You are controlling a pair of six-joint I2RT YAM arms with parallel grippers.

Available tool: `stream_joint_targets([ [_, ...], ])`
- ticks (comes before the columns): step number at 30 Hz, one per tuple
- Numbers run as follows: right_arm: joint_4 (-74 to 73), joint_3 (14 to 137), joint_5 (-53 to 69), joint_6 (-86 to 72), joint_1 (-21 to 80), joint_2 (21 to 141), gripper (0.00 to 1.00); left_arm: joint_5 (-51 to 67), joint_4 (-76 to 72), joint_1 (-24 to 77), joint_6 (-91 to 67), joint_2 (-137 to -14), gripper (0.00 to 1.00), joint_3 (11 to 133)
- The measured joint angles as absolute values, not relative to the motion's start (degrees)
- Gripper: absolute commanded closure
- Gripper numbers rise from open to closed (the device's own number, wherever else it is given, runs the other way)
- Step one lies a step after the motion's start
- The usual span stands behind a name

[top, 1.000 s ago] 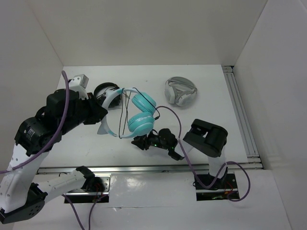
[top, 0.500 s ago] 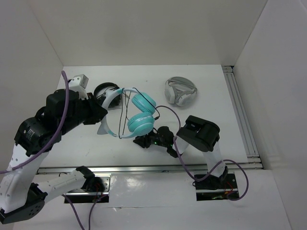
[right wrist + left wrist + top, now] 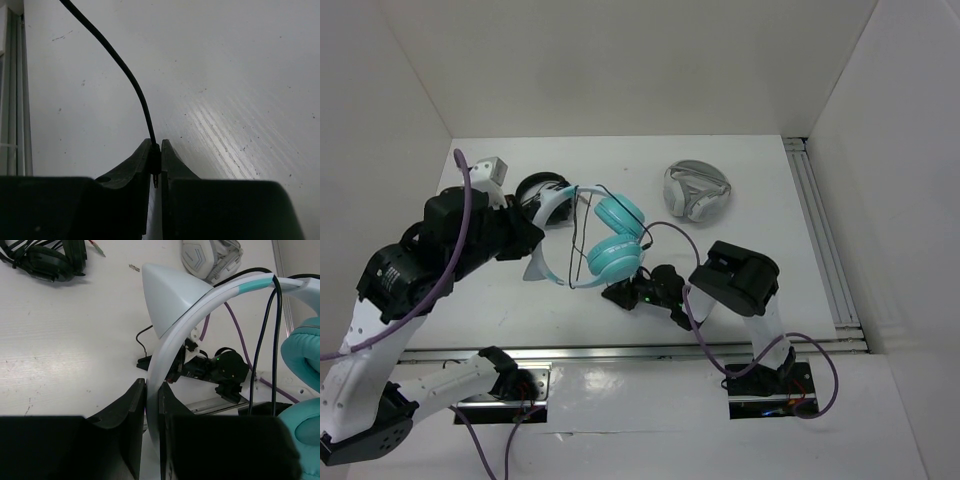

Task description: Wrap the headphones

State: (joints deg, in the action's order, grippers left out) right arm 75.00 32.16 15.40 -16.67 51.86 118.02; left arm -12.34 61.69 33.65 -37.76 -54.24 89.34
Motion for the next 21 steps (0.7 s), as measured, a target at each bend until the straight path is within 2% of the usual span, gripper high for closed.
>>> stream_joint_targets([
  [6,75.48,25.52,11.20,-16.91,54.39,113.40,1.00,-17.47,61.12,33.58,-37.82,-55.11,1.00,88.68],
  [11,74.17,20.43,5.67,-17.10,62.67,107.02,1.00,-21.82,57.87,30.50,-37.98,-58.85,1.00,87.55],
  [16,71.20,20.84,-0.78,-16.43,71.70,97.06,1.00,-24.12,52.12,25.76,-38.44,-62.70,1.00,82.08],
  [21,59.83,24.21,-8.45,-13.98,77.52,86.02,1.00,-27.81,49.69,24.43,-39.46,-63.42,1.00,74.91],
])
